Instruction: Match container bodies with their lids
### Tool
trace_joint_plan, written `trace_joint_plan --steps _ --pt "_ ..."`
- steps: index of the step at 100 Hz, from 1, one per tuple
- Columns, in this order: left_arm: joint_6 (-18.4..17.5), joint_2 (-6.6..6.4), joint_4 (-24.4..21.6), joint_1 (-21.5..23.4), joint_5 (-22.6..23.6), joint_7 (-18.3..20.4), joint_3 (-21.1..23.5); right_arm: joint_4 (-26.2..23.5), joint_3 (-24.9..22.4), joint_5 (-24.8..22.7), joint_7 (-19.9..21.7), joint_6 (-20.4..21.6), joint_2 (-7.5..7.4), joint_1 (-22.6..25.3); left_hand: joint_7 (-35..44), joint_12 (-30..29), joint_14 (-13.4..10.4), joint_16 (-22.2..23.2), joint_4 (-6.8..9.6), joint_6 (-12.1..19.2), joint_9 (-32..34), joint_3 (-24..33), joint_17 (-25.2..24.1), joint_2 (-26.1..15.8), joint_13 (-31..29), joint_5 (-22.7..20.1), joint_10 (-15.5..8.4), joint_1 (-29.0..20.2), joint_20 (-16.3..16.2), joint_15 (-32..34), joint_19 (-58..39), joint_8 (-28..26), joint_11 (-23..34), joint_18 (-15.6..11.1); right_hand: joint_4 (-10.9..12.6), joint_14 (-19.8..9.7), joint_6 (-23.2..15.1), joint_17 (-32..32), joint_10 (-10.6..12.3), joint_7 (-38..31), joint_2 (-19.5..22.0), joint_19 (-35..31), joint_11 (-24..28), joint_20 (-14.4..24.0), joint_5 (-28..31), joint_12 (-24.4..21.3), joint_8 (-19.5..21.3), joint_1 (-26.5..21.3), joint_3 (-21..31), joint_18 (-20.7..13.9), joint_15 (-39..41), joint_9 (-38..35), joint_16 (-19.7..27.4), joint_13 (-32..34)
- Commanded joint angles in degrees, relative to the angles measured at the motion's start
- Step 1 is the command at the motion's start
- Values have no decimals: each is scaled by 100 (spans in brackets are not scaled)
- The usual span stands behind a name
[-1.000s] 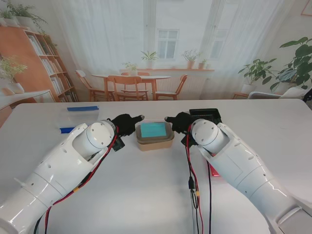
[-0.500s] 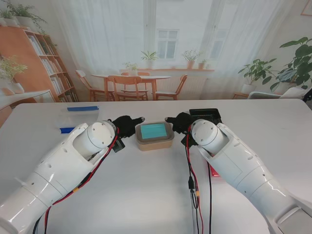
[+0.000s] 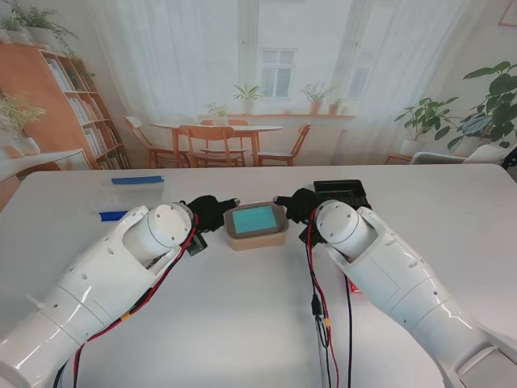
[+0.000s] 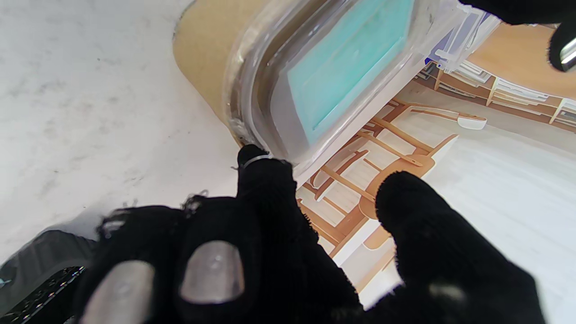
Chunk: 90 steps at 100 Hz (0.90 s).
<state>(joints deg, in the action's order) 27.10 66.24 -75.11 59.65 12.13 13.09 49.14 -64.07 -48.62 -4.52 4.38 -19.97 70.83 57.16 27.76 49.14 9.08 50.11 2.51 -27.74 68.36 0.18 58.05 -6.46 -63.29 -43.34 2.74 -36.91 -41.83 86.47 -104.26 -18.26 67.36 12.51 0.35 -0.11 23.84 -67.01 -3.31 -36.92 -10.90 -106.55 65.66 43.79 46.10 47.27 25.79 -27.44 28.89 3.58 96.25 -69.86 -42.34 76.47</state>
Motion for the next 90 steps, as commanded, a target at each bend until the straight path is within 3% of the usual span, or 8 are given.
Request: trace_joint_plan --steps 1,33,61,64,66,72,90 --pt "7 50 -29 2 -20 27 -36 -50 4 19 73 2 65 38 -63 -41 535 -57 93 742 -12 -64 220 38 70 -148 -149 62 32 196 -1572 113 -21 -653 66 254 -336 -342 -930 113 -89 -1342 45 -150 7 -54 -184 144 50 -996 330 155 126 -144" --pt "105 43 -16 -16 -15 68 -74 -157 -53 -50 -14 -34 51 138 -107 -43 563 -47 92 766 -46 -67 211 69 109 -128 -143 53 35 175 -1572 133 -44 -654 -30 700 -409 -265 -1100 424 -227 -1342 -169 -835 -301 -197 -271 259 167 -767 47 602 680 -173" --pt "89 33 -58 25 -31 81 -56 -298 -146 -148 -57 -240 12 313 -198 -44 619 -32 87 839 -71 -71 176 77 162 -90 -133 61 53 149 -1572 175 -65 -663 -45 862 -368 -240 -1159 499 -300 -1342 -249 -1063 -404 -253 -273 302 210 -738 -69 763 827 -247" --pt "86 31 -71 34 -24 80 -50 -313 -160 -162 -68 -259 8 334 -212 -43 489 -38 86 840 -73 -71 175 79 131 -94 -132 63 56 146 -1572 182 -67 -664 -45 872 -366 -241 -1162 503 -302 -1342 -252 -1075 -407 -257 -273 304 217 -737 -68 768 832 -250" --pt "85 29 -79 41 -20 78 -45 -324 -169 -170 -71 -271 5 346 -225 -42 596 -31 86 839 -73 -71 172 84 157 -94 -132 64 59 142 -1572 188 -69 -665 -45 877 -360 -240 -1166 507 -304 -1342 -255 -1081 -414 -259 -273 301 221 -736 -70 775 835 -257" --pt "88 27 -100 59 -12 70 -31 -352 -187 -203 -68 -296 -10 376 -248 -42 470 -34 86 850 -79 -68 168 97 131 -90 -127 58 63 133 -1572 198 -77 -667 -48 889 -344 -240 -1175 516 -307 -1342 -261 -1096 -424 -265 -274 319 221 -736 -68 786 841 -262" --pt "121 13 -126 98 31 71 -17 -396 -226 -267 -52 -333 -40 433 -276 -43 455 -37 84 858 -88 -71 159 125 128 -86 -122 58 69 132 -1572 211 -87 -672 -53 896 -339 -240 -1172 538 -305 -1342 -266 -1132 -459 -275 -277 350 228 -758 -67 817 854 -287"
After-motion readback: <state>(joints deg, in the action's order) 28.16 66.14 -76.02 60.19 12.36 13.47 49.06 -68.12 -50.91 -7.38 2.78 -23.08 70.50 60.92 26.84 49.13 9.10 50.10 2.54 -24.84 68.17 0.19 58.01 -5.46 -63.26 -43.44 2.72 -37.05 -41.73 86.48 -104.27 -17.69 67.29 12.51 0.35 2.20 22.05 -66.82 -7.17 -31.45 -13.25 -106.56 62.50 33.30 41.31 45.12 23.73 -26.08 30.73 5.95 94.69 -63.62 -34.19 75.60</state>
